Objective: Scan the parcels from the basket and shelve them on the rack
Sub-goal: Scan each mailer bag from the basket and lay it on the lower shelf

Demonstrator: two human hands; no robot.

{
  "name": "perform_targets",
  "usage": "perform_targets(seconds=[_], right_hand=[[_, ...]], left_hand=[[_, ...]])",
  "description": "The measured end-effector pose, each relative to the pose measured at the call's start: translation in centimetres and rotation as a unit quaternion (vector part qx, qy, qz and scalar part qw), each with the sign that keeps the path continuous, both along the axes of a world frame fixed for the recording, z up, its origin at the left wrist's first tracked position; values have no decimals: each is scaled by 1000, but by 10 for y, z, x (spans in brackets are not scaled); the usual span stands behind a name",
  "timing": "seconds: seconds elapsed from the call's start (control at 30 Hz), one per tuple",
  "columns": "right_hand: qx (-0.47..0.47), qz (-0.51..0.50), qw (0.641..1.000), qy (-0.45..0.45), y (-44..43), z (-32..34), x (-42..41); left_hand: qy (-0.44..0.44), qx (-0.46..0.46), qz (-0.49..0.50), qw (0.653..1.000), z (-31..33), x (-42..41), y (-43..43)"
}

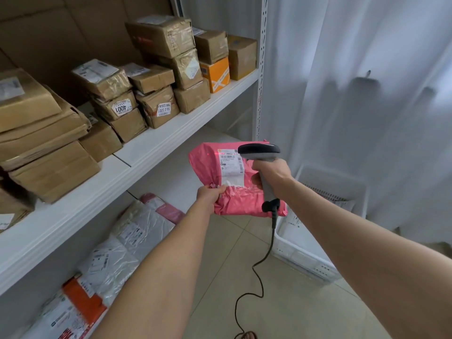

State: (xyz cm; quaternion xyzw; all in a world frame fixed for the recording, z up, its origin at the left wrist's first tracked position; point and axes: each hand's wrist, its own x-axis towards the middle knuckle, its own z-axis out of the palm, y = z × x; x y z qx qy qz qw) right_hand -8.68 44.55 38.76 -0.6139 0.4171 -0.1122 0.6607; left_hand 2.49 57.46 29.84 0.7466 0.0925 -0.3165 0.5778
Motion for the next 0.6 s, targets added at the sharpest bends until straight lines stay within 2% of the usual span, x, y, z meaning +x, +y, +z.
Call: perform_targets(seconds=[0.6], right_hand=[[7,2,999,46,-9,12,2]], left_hand=[[16,8,19,1000,-12,6,-14]])
